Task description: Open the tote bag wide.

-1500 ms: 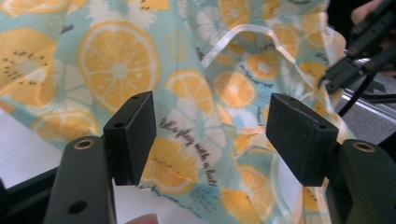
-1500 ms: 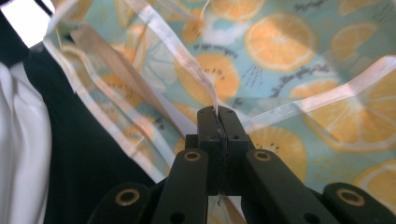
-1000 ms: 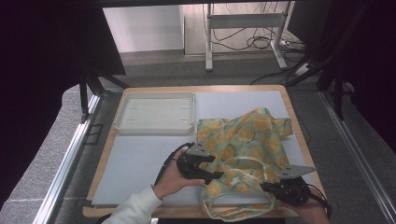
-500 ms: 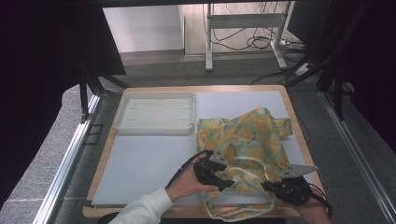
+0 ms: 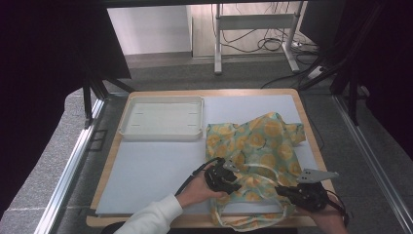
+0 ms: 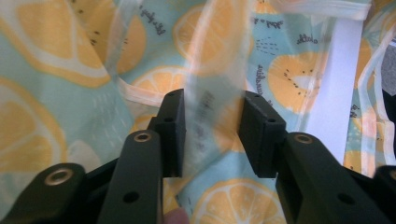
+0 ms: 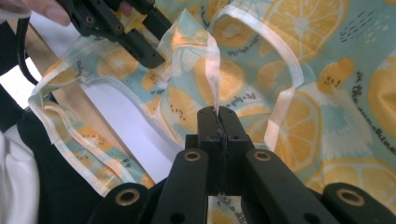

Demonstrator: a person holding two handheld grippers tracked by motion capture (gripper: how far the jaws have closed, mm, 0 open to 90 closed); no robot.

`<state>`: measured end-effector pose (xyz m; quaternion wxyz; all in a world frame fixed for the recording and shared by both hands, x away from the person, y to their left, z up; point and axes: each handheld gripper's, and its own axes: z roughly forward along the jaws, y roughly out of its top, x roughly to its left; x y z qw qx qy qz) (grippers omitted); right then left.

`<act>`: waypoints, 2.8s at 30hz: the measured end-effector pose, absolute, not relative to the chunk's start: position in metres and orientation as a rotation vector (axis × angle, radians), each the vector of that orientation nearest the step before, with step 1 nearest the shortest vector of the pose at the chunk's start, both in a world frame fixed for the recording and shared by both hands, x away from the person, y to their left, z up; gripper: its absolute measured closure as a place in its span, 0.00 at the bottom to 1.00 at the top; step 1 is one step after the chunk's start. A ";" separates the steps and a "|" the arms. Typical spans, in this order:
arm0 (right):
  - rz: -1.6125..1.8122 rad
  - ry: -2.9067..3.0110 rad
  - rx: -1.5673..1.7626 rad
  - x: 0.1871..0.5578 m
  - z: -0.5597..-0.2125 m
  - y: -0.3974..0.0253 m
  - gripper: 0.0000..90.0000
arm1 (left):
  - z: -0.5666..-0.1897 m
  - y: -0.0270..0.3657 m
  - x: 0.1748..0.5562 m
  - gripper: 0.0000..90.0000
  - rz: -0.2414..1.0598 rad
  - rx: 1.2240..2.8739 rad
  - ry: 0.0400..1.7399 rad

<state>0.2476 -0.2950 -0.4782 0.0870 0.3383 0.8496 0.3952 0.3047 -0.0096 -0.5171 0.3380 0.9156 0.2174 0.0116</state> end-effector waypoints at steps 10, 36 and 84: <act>1.168 2.529 1.004 0.249 -0.478 -0.292 0.99 | -0.519 -0.024 0.304 0.62 0.056 2.404 0.544; 1.179 2.497 1.004 0.249 -0.475 -0.296 0.99 | -0.509 -0.015 0.303 1.00 -0.010 2.339 0.524; 1.172 2.343 0.906 0.295 -0.405 -0.286 0.99 | -0.428 0.030 0.327 1.00 0.113 2.088 0.581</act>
